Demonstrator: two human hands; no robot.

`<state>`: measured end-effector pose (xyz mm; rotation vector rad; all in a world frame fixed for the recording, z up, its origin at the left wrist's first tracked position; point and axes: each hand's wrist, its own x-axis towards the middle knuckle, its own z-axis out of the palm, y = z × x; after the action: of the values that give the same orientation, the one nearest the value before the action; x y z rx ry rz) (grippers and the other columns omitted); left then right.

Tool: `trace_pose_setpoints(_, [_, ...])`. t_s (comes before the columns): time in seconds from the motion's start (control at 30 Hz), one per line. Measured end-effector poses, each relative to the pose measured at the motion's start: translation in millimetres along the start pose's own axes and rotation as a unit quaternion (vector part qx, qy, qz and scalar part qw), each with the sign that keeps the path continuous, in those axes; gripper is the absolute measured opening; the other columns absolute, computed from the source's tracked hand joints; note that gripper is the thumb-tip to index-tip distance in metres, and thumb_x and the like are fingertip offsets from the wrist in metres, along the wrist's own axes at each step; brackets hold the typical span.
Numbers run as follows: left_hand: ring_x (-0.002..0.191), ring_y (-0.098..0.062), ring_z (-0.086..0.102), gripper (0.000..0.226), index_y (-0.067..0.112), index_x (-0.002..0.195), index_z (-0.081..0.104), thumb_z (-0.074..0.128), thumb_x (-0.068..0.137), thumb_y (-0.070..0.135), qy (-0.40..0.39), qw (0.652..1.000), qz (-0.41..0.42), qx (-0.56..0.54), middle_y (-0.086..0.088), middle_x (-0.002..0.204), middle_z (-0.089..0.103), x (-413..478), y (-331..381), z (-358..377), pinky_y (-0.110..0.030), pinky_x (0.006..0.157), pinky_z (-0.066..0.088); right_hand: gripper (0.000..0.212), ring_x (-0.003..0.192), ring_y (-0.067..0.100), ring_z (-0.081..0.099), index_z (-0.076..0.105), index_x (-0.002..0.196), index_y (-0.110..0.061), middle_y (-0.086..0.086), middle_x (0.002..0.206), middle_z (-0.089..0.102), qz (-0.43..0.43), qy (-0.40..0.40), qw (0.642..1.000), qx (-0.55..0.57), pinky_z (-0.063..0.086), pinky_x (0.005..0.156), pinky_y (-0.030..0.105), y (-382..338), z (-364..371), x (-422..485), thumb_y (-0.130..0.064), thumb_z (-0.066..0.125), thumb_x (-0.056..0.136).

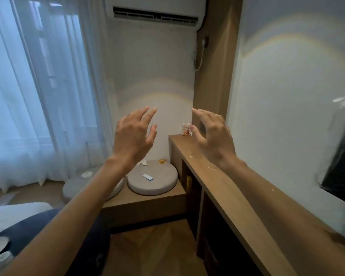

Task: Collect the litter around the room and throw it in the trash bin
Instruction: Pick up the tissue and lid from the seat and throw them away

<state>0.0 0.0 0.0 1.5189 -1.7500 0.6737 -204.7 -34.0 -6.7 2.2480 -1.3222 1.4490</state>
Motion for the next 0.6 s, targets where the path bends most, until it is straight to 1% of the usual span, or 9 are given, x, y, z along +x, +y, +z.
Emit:
trace_pose_setpoints(0.1, [0.127, -0.025, 0.047, 0.048, 0.02, 0.142, 0.04, 0.045, 0.095, 0.03, 0.002, 1.0, -0.003, -0.004, -0.006, 0.142, 0.048, 9.3, -16.5, 25.1, -0.044, 0.102, 0.038, 0.048, 0.133, 0.015, 0.039, 0.044, 0.141, -0.029, -0.006, 0.142, 0.048, 0.005, -0.021, 1.0, -0.022, 0.033, 0.109, 0.044, 12.8, 25.8, 10.4, -0.036, 0.053, 0.095])
trace_pose_setpoints(0.17, [0.124, -0.025, 0.05, 0.047, 0.019, 0.14, 0.042, 0.047, 0.095, 0.029, -0.003, 1.0, -0.004, 0.006, -0.006, 0.139, 0.05, 15.3, -30.5, 48.6, -0.043, 0.1, 0.04, 0.047, 0.134, 0.013, 0.037, 0.042, 0.141, -0.031, -0.008, 0.144, 0.046, 0.019, -0.047, 0.999, -0.011, 0.031, 0.11, 0.042, 24.7, 47.9, 16.5, -0.037, 0.051, 0.095])
trace_pose_setpoints(0.27, [0.122, -0.026, 0.052, 0.046, 0.018, 0.139, 0.044, 0.048, 0.095, 0.028, -0.004, 1.0, -0.01, 0.014, -0.006, 0.136, 0.053, 28.9, -50.4, 87.9, -0.042, 0.098, 0.041, 0.046, 0.132, 0.013, 0.038, 0.043, 0.141, -0.031, -0.008, 0.141, 0.049, 0.021, -0.063, 0.998, 0.008, 0.033, 0.108, 0.041, 49.1, 86.8, 29.8, -0.036, 0.05, 0.096])
trace_pose_setpoints(0.4, [0.123, -0.024, 0.051, 0.047, 0.018, 0.14, 0.042, 0.047, 0.095, 0.03, -0.02, 0.999, -0.021, 0.031, -0.005, 0.137, 0.052, 47.6, -74.3, 150.0, -0.041, 0.099, 0.041, 0.045, 0.131, 0.013, 0.04, 0.044, 0.14, -0.03, -0.007, 0.139, 0.051, 0.001, -0.08, 0.997, 0.001, 0.034, 0.107, 0.04, 86.7, 148.9, 56.1, -0.037, 0.051, 0.096])
trace_pose_setpoints(0.6, [0.124, -0.025, 0.05, 0.047, 0.016, 0.139, 0.044, 0.049, 0.094, 0.028, -0.065, 0.994, -0.059, 0.058, -0.009, 0.136, 0.053, 94.7, -113.6, 243.2, -0.041, 0.101, 0.039, 0.046, 0.131, 0.016, 0.042, 0.046, 0.14, -0.027, -0.003, 0.14, 0.051, -0.04, -0.143, 0.989, 0.002, 0.036, 0.106, 0.035, 136.2, 246.8, 123.5, -0.035, 0.052, 0.095])
